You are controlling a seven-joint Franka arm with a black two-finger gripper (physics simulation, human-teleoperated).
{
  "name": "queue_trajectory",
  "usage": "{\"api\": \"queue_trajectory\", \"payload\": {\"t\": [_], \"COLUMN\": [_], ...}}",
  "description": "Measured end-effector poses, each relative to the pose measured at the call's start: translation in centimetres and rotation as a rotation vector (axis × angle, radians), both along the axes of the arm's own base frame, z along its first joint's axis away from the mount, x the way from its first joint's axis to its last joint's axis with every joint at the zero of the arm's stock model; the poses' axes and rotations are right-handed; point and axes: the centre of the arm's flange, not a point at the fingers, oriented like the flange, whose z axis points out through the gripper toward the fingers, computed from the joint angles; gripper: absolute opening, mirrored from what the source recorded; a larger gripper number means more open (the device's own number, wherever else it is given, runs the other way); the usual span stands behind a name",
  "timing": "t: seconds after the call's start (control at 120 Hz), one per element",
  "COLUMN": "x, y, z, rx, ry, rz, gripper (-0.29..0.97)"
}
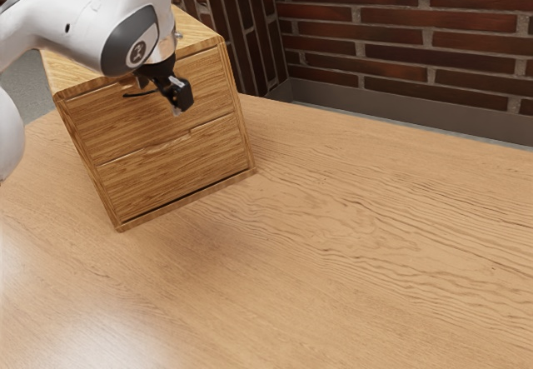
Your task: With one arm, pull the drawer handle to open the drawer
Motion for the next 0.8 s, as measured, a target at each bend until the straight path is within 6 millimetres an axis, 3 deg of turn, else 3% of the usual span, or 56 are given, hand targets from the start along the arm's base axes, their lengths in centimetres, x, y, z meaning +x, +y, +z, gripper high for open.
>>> {"api": "queue_trajectory", "payload": {"t": [0.15, 0.375, 0.583, 0.7, 0.8], "x": [0.3, 0.2, 0.0, -2.8, -6.9], "y": [-0.1, -1.7, -7.0, -10.8, -14.9], "z": [-1.5, -2.1, -2.7, -2.3, -1.0], "rx": [-0.008, -0.045, -0.123, -0.169, -0.199], "ry": [0.021, 0.021, 0.021, 0.036, 0.038], "rz": [-0.005, -0.031, -0.109, -0.17, -0.248], "gripper": [0.68, 0.68, 0.68, 0.67, 0.67]}}
